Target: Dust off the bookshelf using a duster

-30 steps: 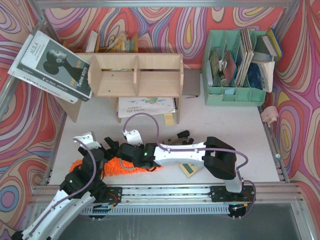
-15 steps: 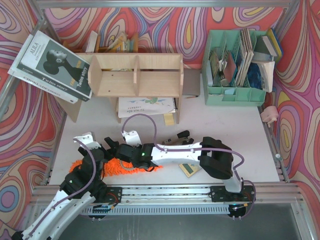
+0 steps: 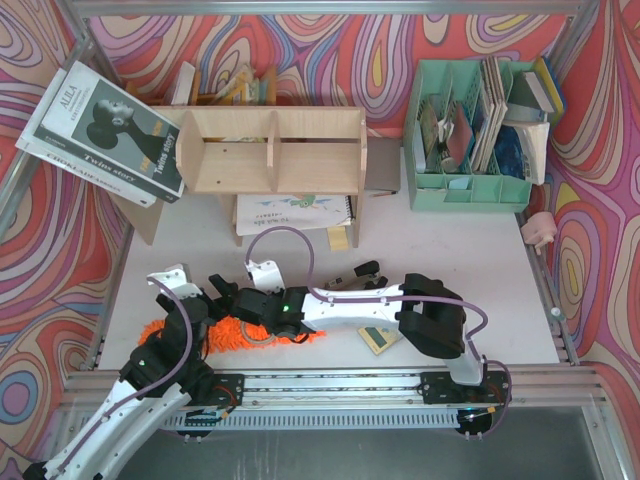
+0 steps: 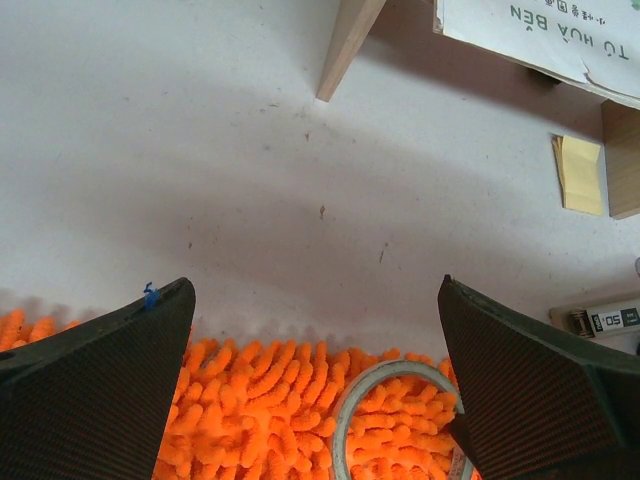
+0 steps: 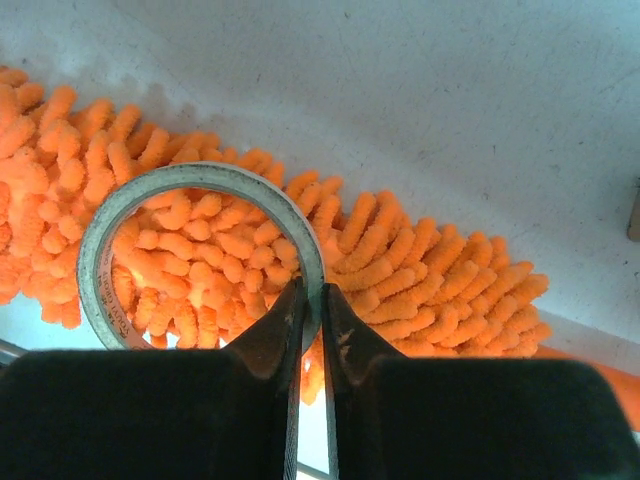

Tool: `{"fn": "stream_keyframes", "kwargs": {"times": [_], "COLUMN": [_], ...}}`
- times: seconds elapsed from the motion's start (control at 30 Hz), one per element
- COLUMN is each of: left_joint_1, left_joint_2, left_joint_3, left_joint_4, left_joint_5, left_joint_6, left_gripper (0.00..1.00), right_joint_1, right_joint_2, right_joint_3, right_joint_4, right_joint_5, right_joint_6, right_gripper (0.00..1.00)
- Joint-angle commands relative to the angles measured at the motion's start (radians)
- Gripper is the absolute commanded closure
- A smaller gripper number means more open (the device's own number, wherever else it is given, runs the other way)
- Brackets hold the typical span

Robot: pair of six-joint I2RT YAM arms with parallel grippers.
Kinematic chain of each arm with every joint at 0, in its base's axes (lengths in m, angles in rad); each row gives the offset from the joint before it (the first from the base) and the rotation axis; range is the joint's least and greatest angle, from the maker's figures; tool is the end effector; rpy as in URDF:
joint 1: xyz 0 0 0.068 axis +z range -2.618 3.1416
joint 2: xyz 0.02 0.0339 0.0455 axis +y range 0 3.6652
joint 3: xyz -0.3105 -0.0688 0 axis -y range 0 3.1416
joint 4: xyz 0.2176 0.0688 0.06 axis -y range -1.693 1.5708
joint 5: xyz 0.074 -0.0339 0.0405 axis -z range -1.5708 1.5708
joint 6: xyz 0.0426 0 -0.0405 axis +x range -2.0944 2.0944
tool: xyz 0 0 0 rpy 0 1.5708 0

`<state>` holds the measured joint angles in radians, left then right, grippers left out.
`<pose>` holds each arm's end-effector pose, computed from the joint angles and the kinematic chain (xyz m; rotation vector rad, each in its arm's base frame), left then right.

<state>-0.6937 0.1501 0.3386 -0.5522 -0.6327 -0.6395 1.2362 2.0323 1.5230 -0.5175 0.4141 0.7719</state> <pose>0.0290 0.0087 0.2211 -0.3627 1.8378 -0.3088 0.1594 0.4062 0.2411 -0.4313 2.4588 0.3053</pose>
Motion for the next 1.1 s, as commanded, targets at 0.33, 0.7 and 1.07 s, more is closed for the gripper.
{"fn": "stream_keyframes", "kwargs": {"times": [0.33,0.7,1.07], "left_joint_1": [-0.001,-0.001,-0.001], "left_joint_2": [0.001,0.01,0.009], "left_joint_3": [-0.016,-0.015,-0.015], "left_joint_4": [0.004,0.007,0.006], "left_joint_5": [0.005,0.006,0.005], "left_joint_6": [0.009,0.011,0.011], "left_gripper": [0.02,0.02,0.02], "right_joint_1": [-0.002,-0.013,-0.014], "right_joint_2": [-0.129,-0.155,-0.113], "right_joint_3": [-0.09,-0.127,-0.104], "right_joint_4": [-0.068,-0.058,-0.051], "right_joint_5": [0.171,0.172,0.122], "right_joint_6": [0.13,0.155,0.12], "right_gripper": [0.82,0.72,0.66]}}
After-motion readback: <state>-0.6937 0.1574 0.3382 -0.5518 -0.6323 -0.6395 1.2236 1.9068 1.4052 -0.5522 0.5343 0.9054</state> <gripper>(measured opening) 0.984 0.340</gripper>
